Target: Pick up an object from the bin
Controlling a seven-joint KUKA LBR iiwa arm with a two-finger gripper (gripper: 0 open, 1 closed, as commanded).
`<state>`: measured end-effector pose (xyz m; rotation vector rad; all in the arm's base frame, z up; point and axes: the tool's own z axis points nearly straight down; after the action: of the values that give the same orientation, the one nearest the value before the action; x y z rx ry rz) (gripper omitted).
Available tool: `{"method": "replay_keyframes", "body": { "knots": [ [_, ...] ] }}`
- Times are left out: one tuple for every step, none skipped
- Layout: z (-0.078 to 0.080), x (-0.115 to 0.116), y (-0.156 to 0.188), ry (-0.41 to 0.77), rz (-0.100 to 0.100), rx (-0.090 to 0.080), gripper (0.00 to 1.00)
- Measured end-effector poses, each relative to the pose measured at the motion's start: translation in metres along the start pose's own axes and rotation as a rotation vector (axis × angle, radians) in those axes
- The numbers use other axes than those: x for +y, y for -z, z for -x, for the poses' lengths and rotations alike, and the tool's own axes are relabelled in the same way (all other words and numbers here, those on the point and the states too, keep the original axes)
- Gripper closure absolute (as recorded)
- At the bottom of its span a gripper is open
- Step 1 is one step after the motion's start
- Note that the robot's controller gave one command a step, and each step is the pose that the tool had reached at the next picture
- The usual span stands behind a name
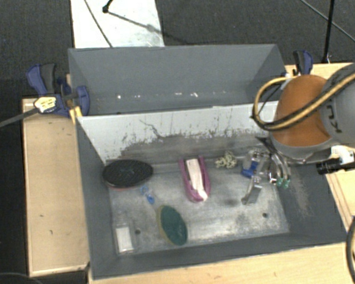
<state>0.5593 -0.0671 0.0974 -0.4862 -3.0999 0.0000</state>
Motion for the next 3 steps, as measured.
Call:
{"method": "replay_keyframes", "body": {
  "knots": [
    [-0.016, 0.000, 0.127, 0.197, 0.001, -0.014, 0.00],
    [0.027, -0.019, -0.013, 0.281, 0.001, -0.009, 0.00],
    [0.027, -0.018, -0.010, 0.282, 0.001, -0.009, 1.00]
  ]
}}
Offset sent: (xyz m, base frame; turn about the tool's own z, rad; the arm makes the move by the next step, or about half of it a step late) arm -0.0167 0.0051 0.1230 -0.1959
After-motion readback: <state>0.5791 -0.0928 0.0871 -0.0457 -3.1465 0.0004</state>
